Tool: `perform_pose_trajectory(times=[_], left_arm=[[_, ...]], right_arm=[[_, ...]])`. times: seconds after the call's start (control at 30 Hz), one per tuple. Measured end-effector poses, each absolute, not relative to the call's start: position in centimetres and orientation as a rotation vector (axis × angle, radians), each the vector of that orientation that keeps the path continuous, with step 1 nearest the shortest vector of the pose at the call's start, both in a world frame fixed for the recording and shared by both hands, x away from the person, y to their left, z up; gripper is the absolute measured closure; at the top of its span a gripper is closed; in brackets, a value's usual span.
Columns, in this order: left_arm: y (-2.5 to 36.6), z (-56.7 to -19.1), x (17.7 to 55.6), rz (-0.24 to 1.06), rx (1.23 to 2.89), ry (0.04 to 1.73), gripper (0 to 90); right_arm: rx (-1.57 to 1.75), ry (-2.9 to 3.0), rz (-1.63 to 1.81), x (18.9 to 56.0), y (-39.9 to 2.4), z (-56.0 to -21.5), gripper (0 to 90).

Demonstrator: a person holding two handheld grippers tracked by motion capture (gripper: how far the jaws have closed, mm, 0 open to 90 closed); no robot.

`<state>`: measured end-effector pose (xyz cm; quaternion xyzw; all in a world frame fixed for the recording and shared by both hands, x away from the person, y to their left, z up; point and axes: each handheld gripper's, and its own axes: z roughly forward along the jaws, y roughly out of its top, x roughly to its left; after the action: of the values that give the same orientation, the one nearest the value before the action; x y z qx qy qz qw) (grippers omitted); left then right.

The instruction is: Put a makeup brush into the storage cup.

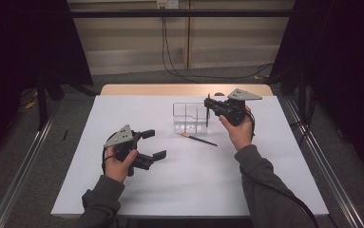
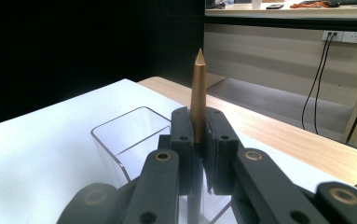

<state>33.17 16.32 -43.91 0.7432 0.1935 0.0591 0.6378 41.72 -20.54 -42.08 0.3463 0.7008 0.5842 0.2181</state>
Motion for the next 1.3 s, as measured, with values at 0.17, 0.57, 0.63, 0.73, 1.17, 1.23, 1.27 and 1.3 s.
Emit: perform_pose_trajectory(times=[0.17,0.57,0.63,0.73,1.17,1.23,1.27,1.3], left_arm=[[16.29,-43.93,33.17,0.133,1.694,0.442,3.7],[16.31,-43.89,33.15,0.132,1.699,0.441,3.7],[16.29,-43.92,33.16,0.134,1.698,0.441,3.7],[16.26,-44.01,33.23,0.123,1.69,0.429,3.7],[16.27,-43.95,33.18,0.13,1.699,0.435,3.7],[16.23,-44.0,33.22,0.121,1.689,0.428,3.7],[16.24,-43.99,33.22,0.121,1.689,0.428,3.7],[16.24,-43.98,33.22,0.122,1.689,0.428,3.7]], right_arm=[[0.957,1.944,1.622,41.75,-20.6,-42.09,83.2],[0.968,1.954,1.612,41.71,-20.71,-42.32,83.1],[0.97,1.946,1.613,41.71,-20.73,-42.33,83.1],[0.972,1.945,1.612,41.69,-20.75,-42.34,83.0],[0.975,1.96,1.605,41.57,-20.78,-42.62,82.9],[0.974,1.954,1.606,41.62,-20.81,-42.65,82.9],[0.979,1.949,1.603,41.6,-20.8,-42.66,82.9],[0.98,1.951,1.603,41.61,-20.82,-42.67,82.9]])
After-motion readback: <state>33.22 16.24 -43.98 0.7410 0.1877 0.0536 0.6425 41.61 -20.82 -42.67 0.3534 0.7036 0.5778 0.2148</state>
